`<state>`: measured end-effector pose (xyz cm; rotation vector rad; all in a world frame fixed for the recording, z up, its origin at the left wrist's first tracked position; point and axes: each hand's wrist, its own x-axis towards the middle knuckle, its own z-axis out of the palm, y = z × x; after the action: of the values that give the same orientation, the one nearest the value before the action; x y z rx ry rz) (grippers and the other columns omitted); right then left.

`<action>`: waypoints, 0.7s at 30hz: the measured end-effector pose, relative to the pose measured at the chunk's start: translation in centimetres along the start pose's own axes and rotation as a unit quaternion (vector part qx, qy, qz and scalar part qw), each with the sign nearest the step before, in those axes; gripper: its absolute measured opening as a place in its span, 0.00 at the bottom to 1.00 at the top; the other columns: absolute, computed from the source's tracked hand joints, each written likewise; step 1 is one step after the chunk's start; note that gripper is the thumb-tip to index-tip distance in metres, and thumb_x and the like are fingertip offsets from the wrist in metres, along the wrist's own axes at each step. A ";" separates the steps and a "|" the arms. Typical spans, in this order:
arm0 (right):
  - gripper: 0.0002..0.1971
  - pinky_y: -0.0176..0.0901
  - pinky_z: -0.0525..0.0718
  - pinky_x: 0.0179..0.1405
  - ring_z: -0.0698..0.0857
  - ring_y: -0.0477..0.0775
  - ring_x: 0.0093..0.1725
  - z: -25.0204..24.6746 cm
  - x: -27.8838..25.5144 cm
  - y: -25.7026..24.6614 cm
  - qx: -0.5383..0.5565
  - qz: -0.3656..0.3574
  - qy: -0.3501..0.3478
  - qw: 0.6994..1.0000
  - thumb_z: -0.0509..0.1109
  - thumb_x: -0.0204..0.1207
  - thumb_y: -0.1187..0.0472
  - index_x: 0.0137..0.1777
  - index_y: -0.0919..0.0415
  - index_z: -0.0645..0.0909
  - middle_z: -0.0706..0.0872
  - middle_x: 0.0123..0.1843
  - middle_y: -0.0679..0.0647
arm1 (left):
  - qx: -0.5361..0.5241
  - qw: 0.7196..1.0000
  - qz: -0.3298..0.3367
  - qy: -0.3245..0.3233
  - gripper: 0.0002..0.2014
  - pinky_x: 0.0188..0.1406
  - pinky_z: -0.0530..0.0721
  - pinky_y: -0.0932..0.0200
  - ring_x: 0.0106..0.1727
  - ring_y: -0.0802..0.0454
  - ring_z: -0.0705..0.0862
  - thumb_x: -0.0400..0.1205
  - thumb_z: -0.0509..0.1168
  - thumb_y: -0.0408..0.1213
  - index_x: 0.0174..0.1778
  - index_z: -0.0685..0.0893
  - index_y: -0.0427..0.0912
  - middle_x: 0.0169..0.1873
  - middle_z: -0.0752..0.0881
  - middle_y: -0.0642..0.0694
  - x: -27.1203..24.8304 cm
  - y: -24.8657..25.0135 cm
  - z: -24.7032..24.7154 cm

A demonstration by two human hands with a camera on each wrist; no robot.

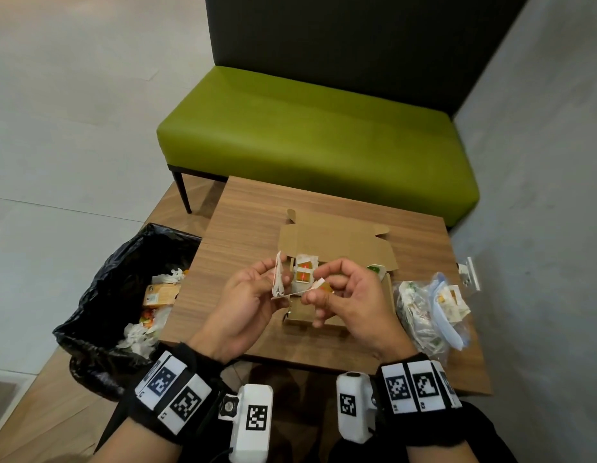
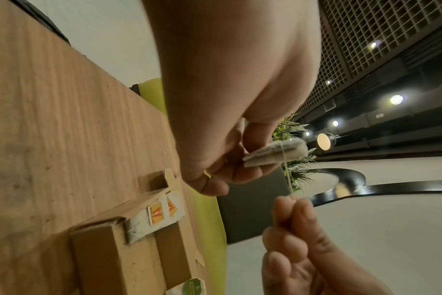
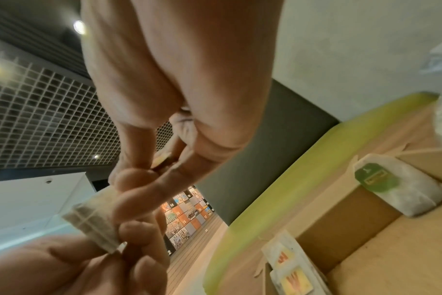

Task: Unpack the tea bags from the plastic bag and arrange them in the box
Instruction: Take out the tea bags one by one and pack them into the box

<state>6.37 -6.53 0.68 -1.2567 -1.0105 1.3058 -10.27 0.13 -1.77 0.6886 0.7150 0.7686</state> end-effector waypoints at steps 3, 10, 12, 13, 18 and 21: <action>0.09 0.46 0.89 0.26 0.85 0.52 0.27 0.1 0.1 -0.1 -0.010 -0.024 0.027 0.999 0.78 0.69 0.70 0.48 0.71 0.84 0.89 0.38 0.69 | -0.006 1.000 -0.004 -0.028 0.15 0.41 0.73 0.53 0.34 0.55 0.82 0.84 0.53 0.21 0.57 0.81 0.40 0.32 0.84 0.48 -0.3 -0.1 0.2; 0.11 0.50 0.93 0.37 0.89 0.57 0.35 0.7 -0.1 -0.3 0.046 -0.020 0.009 0.999 0.70 0.77 0.76 0.56 0.66 0.86 0.90 0.40 0.57 | -0.059 0.996 -0.005 -0.065 0.15 0.50 0.78 0.46 0.39 0.46 0.82 0.79 0.58 0.20 0.53 0.85 0.38 0.37 0.84 0.41 -0.2 -0.8 -0.2; 0.11 0.47 0.91 0.31 0.89 0.57 0.32 1.2 0.1 -0.2 0.050 -0.008 0.028 0.998 0.72 0.75 0.76 0.55 0.66 0.86 0.91 0.40 0.60 | -0.075 0.994 -0.010 -0.079 0.15 0.42 0.83 0.50 0.36 0.42 0.81 0.81 0.54 0.18 0.55 0.82 0.34 0.43 0.84 0.32 -0.1 -1.0 -0.1; 0.09 0.45 0.89 0.28 0.88 0.56 0.30 1.5 0.2 -0.1 0.051 -0.002 0.043 0.998 0.74 0.74 0.74 0.53 0.67 0.87 0.91 0.39 0.62 | -0.078 0.993 -0.011 -0.084 0.14 0.38 0.83 0.52 0.36 0.42 0.80 0.82 0.53 0.17 0.54 0.81 0.33 0.45 0.84 0.31 0.0 -1.1 -0.1; 0.05 0.39 0.85 0.22 0.86 0.54 0.32 3.0 0.2 1.0 0.053 0.013 0.103 0.993 0.78 0.73 0.70 0.48 0.66 0.88 0.92 0.40 0.61 | -0.104 0.992 0.002 -0.067 0.11 0.32 0.82 0.55 0.43 0.42 0.82 0.79 0.62 0.22 0.53 0.85 0.37 0.52 0.86 0.31 0.1 -2.0 0.3; 0.05 0.47 0.86 0.29 0.88 0.63 0.38 3.5 0.3 1.4 0.039 0.014 0.123 0.992 0.79 0.73 0.67 0.48 0.65 0.88 0.93 0.43 0.60 | -0.115 0.992 0.013 -0.047 0.12 0.32 0.84 0.57 0.47 0.43 0.85 0.81 0.62 0.23 0.54 0.86 0.39 0.51 0.88 0.34 0.2 -2.4 0.3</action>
<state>2.80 -6.13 -0.38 -1.3386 -0.7630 1.1659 -9.05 -1.04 -3.53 0.5222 0.5236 0.8225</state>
